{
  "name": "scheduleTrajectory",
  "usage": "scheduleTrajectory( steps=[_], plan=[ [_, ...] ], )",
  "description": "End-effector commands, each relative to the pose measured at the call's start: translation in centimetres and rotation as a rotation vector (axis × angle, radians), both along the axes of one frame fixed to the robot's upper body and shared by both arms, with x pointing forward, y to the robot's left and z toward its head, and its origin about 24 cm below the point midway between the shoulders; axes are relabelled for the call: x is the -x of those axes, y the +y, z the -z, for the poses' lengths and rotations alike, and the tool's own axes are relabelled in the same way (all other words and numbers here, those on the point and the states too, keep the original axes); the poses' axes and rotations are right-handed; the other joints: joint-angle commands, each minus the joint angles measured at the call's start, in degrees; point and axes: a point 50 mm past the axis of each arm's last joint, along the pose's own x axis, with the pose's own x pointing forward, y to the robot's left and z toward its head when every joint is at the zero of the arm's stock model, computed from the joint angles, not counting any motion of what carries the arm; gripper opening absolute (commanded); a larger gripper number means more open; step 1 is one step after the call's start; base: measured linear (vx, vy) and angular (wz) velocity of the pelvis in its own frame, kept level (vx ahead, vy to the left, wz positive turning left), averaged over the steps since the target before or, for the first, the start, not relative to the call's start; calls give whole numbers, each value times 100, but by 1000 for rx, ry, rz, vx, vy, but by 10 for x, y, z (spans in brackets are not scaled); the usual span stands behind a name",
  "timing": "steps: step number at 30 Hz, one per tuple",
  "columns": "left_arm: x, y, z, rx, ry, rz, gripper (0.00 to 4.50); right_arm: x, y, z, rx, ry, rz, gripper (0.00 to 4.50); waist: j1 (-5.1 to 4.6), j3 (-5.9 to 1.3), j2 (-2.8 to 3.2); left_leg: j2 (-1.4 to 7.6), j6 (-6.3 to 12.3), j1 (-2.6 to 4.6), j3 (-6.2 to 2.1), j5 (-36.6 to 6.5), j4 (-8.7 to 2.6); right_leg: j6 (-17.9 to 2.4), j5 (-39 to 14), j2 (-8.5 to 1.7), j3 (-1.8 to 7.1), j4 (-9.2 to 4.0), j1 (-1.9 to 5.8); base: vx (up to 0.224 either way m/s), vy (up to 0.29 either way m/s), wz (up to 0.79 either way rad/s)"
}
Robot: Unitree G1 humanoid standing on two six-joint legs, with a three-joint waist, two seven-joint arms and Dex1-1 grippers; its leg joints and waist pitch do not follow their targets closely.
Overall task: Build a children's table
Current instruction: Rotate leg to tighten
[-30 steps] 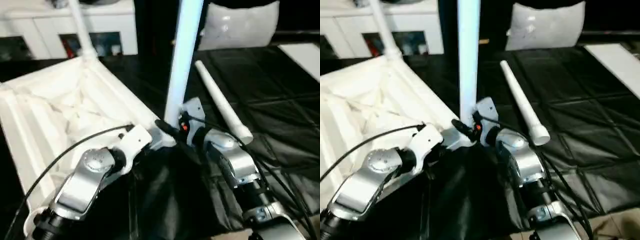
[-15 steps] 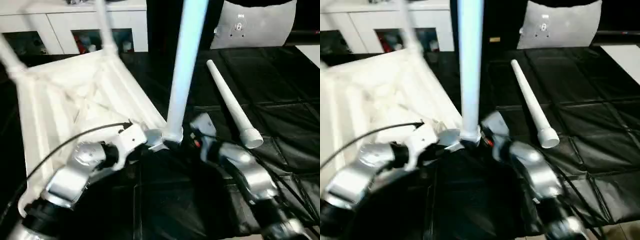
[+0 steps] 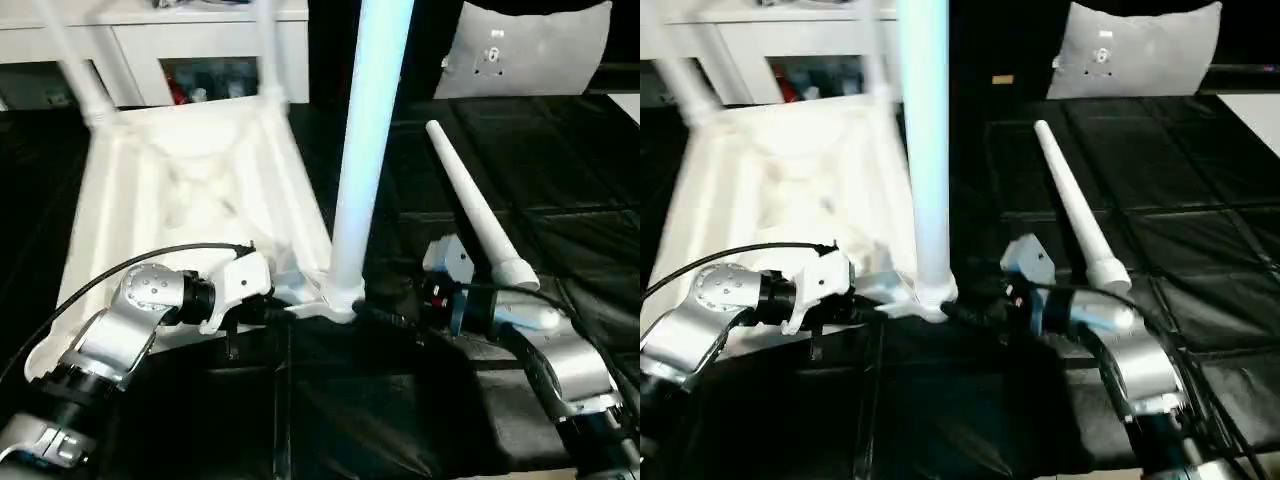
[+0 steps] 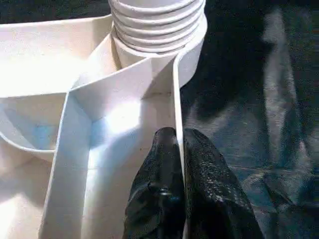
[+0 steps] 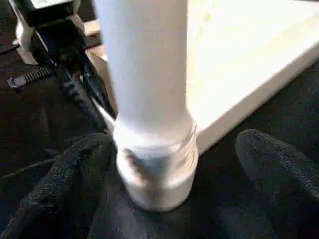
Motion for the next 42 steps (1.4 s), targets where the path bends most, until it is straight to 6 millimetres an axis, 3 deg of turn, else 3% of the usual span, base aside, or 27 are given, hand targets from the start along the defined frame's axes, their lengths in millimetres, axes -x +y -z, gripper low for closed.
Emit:
scheduleTrajectory(
  steps=[1, 10, 12, 17, 19, 25, 27, 31, 34, 38, 42],
  plan=[
    [4, -12, 0, -8, 5, 122, 0, 0, 5, -2, 30, -13, -64, 442, -30, -374, 41, 316, 581, 2, -68, -174, -338, -1660, 74, -470, 335, -270, 357, 0, 0, 0],
    [-5, -11, -3, 15, -32, 53, 0, -2, 7, -2, 49, -15, -113, 442, -31, -368, 10, 306, 370, -17, -66, -469, -342, -1461, -628, -490, 352, -326, 372, 0, 0, 0],
    [-3, -13, -5, 52, -19, 52, 44, -1, 7, -2, 51, -17, -113, 450, -33, -368, 7, 300, 370, -24, -64, -435, -338, -1452, -620, -490, 356, -324, 373, 0, 0, 0],
    [-3, -15, -1, 55, -32, 38, 90, 0, 7, 0, 50, -14, -112, 450, -35, -392, 2, 289, 496, -45, -67, -198, -310, -1536, -193, -473, 345, -280, 383, 0, 0, 0],
    [-2, -14, 4, 25, -25, 35, 90, 1, 7, 1, 49, -12, -112, 450, -44, -386, 31, 288, 542, -44, -71, -205, -305, -1511, -207, -475, 341, -286, 380, 0, 0, 0],
    [-2, -10, 8, -6, -16, 16, 90, 1, 6, 0, 44, -14, -98, 450, -70, -378, 28, 294, 489, -33, -72, -313, -314, -1502, -370, -465, 337, -307, 377, 0, 0, 0],
    [-2, -7, 8, -9, -14, 7, 54, 1, 6, 0, 43, -16, -94, 450, -71, -381, 27, 291, 485, -31, -71, -316, -313, -1516, -346, -462, 338, -301, 379, 0, 0, 0],
    [-2, -5, 9, -19, -19, -2, 49, 0, 6, 0, 41, -18, -89, 450, -69, -385, 34, 299, 504, -28, -70, -273, -309, -1563, -210, -462, 338, -286, 375, 0, 0, 0],
    [-1, -3, 9, -17, -17, -12, 11, 0, 7, -1, 38, -19, -89, 450, -68, -379, 23, 296, 492, -30, -70, -326, -313, -1550, -319, -470, 338, -296, 379, 0, 0, 0],
    [3, -3, 13, -32, -19, 1, 2, -1, 8, 0, 36, -11, -99, 450, -79, -370, 16, 292, 459, -33, -70, -392, -319, -1483, -545, -474, 342, -316, 378, 0, 0, 0],
    [8, -2, 20, -93, -34, 39, 2, -3, 9, 2, 50, 2, -127, 450, -108, -372, 19, 290, 496, -41, -74, -357, -314, -1497, -439, -464, 336, -308, 375, 0, 0, 0]
  ],
)
